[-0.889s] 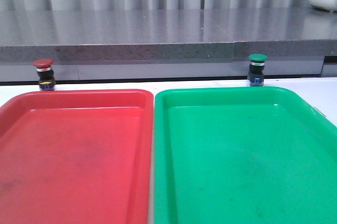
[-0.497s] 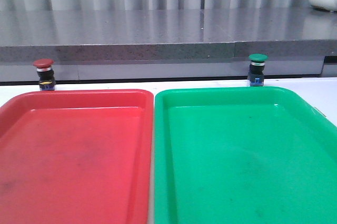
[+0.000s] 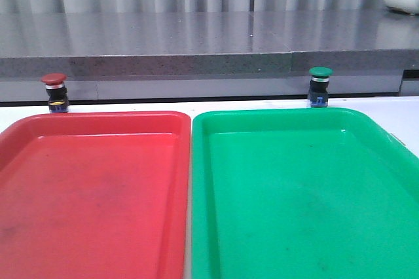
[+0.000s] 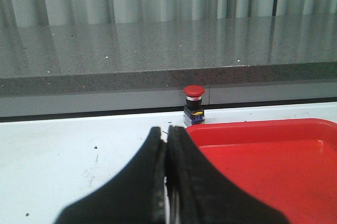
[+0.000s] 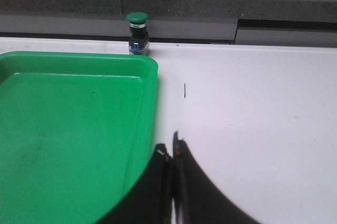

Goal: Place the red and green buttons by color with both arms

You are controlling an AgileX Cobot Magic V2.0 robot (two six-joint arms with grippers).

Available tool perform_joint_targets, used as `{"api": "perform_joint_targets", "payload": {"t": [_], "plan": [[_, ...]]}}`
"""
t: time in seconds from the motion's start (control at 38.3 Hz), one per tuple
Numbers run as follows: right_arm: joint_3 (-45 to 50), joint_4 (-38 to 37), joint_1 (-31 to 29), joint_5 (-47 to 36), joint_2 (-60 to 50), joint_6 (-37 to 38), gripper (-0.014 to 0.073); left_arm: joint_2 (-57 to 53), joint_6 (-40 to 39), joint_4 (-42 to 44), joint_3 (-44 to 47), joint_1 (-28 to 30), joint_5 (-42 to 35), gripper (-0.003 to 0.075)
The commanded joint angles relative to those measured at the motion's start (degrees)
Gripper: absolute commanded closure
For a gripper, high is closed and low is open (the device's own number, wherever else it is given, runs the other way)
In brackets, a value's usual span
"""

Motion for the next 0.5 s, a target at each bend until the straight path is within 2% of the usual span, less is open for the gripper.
{"api": "perform_joint_targets", "payload": {"t": [0.0, 0.31, 0.47], "plan": [[-0.72, -0.49, -0.38, -4.85, -0.97, -0.16, 0.066, -0.91, -0.03, 1.28, 1.42, 0.08, -5.01, 0.074], [-0.72, -0.49, -0.38, -5.73, -0.97, -0.16, 0.066, -0.91, -0.03, 1.28, 1.42, 0.08, -5.01, 0.074], [-0.79, -0.49, -0.38, -10.97, -0.97, -0.16, 0.066, -0.91, -0.03, 0.75, 1.19, 0.08, -13.86, 0.074]]}}
